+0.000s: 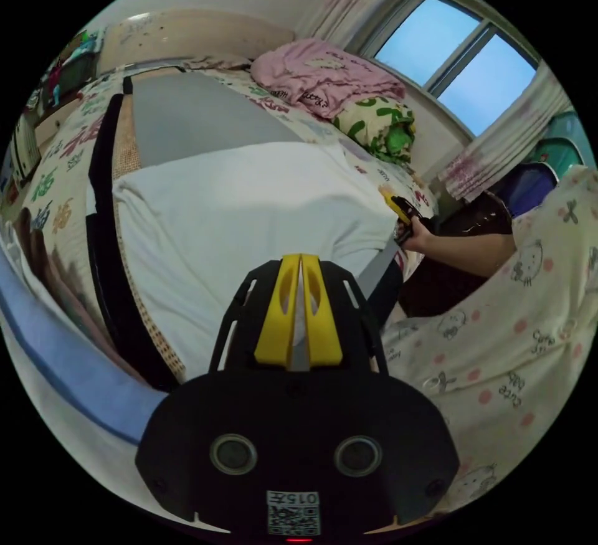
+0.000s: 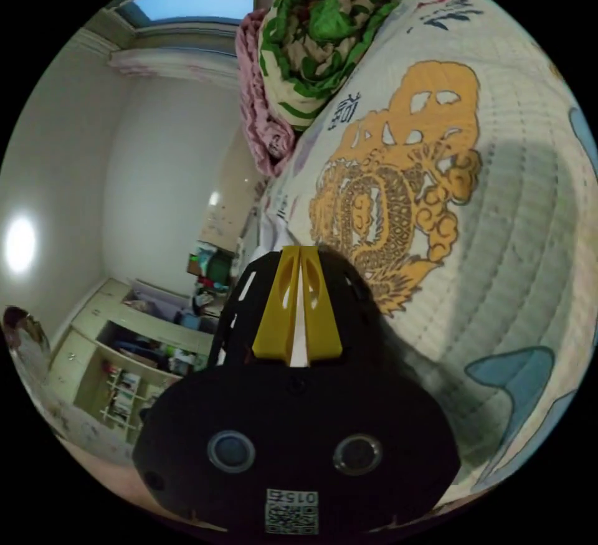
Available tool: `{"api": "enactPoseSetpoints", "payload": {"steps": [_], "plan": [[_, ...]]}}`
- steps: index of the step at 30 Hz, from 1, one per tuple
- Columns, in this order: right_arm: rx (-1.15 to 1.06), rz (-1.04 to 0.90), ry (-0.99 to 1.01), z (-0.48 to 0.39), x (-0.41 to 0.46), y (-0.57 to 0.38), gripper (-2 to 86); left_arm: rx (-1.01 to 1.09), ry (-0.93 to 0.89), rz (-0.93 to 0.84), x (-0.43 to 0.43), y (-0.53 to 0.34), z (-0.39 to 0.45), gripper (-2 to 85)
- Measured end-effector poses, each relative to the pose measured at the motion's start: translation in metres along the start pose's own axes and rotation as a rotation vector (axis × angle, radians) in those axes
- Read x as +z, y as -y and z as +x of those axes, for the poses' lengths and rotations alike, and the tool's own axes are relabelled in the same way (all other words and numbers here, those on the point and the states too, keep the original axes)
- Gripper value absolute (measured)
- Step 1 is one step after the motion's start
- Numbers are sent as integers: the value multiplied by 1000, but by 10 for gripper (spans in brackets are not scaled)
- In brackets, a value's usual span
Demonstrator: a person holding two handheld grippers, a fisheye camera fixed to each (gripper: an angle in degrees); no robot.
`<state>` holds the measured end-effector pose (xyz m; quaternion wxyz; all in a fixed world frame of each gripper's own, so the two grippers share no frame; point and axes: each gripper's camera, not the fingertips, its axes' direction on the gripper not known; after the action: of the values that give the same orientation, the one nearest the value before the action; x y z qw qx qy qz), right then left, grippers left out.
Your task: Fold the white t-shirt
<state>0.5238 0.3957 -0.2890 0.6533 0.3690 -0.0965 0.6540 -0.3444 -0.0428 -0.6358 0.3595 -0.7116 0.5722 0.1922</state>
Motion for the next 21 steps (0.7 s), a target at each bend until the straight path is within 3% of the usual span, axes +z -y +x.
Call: {"api": "enactPoseSetpoints", "payload": {"steps": [7,12,21], "plan": [[60,-35,-94,-37,-5,57,-10,85,110,-176,43,-2,13,-6],[88,-55,-86,-57,-18,87,-10,278,309,-104,49,-30,58,-4],[104,-64,-72,-95,-37,129,-10,184,186,-103,43,-30,38,-2]]}}
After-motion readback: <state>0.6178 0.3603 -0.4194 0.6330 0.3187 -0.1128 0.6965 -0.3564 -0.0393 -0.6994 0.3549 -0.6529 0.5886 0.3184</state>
